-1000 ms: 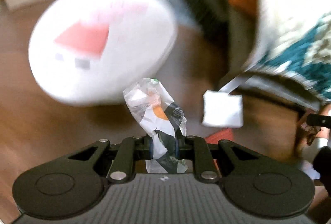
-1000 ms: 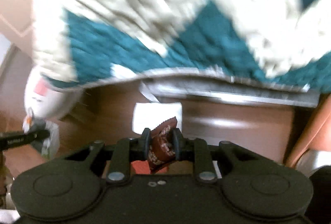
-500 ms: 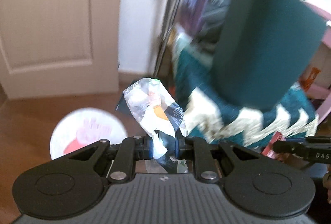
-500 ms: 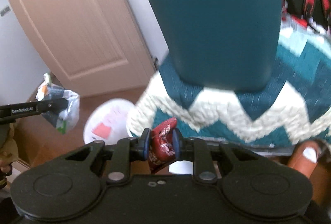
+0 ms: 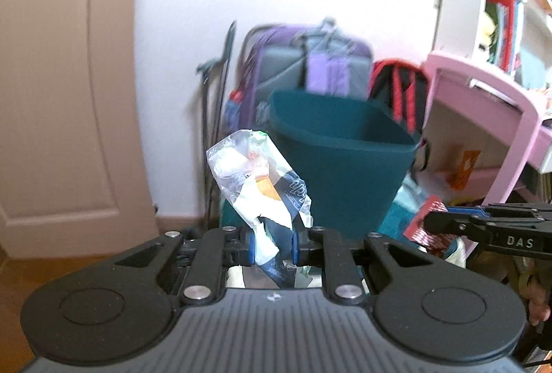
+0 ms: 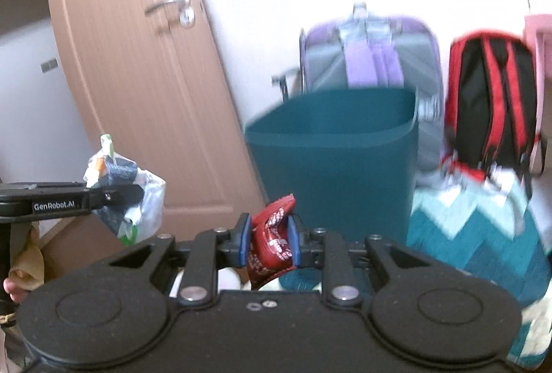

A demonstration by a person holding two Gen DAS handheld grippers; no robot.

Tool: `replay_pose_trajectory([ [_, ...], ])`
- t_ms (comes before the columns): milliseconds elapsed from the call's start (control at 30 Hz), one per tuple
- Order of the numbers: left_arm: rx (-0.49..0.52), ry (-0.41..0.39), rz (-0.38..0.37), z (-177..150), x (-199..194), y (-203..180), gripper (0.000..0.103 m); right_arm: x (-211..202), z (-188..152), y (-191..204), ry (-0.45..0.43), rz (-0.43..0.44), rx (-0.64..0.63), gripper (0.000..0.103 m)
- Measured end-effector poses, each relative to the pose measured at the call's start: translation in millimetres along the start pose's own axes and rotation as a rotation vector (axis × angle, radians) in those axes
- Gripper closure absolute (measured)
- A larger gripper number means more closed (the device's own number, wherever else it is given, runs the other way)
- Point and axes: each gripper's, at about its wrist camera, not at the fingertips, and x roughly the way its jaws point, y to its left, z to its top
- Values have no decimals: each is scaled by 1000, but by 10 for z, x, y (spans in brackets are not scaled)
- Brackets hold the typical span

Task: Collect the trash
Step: 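Carry the clear bag with left tool while right tool carries the red wrapper to the bin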

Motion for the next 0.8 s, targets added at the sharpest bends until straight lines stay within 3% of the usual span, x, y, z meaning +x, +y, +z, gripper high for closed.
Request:
replay_pose_trajectory([
  [333,-22,-71,-11,780,75,-493,85,-123,722,-219,-145,-45,-55,82],
  [567,-15,-65,-2,1163,418,-655,85,102,1026,-348,-148,-78,-101,82],
  [800,-6,-50,12,1329,845,-759,85,447,1128,-553,-123,-106,-118,82],
])
